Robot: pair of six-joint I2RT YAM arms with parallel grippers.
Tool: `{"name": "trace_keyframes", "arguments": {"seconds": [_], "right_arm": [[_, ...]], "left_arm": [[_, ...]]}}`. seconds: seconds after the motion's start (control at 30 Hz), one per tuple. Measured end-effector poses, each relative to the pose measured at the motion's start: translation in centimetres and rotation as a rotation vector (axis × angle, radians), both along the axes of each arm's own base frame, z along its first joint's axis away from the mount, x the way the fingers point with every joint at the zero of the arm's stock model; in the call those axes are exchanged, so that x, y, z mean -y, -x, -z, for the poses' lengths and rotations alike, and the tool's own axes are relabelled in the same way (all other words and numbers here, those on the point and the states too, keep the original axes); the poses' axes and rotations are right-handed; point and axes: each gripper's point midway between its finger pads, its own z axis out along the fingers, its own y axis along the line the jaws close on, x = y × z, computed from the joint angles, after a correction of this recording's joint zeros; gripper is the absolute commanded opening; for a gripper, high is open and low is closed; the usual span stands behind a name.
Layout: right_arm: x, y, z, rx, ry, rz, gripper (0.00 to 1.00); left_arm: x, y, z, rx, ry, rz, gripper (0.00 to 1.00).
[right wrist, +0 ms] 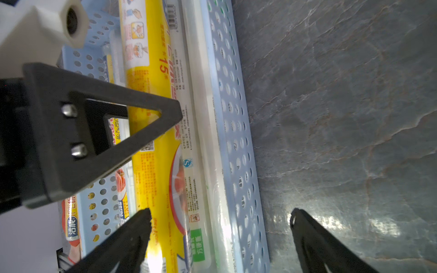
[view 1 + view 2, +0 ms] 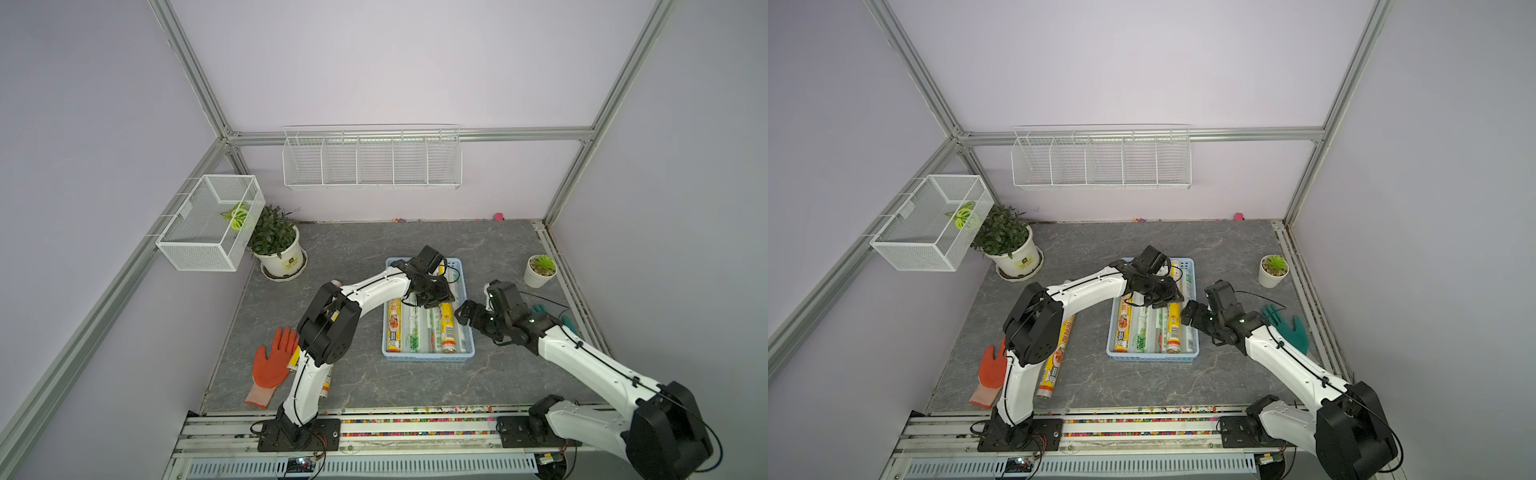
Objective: Put the plastic wrap into the basket
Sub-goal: Place the plastic wrap in the basket.
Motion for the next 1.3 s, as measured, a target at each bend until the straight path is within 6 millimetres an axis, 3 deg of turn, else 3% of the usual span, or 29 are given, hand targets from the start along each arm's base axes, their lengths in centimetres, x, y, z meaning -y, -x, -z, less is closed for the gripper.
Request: {"name": "trace_keyframes", "arguments": {"seconds": [0.77,0.93,1.07,1.2,1.3], "right_arm": [[0.1,0.0,-0.6,0.022,-0.004,0.001,0.97],[0.0,0.0,-1.2,0.034,-0.013,-0.008,0.97],[-0.7,-0.2,-3.0,0.085,-0.052,-0.038,0.97],[-1.8,-0.9,-5.2,0.145,-0.106,-0.072,0.97],[-3.0,-1.5,-6.6,0.183,-0.13,-0.109,0.97]], "left_arm": [[-0.4,0.2,-0.1,-0.002,-0.036,0.014,0.55],[-1.3,0.3,-0.5,0.027,-0.06,0.016,0.58],[-3.5,0.7,-2.7,0.1,-0.077,-0.005,0.59],[-6.1,0.3,-7.1,0.218,-0.044,-0.069,0.6],[-9.2,-0.4,-9.5,0.304,-0.011,-0.145,0.64]]}}
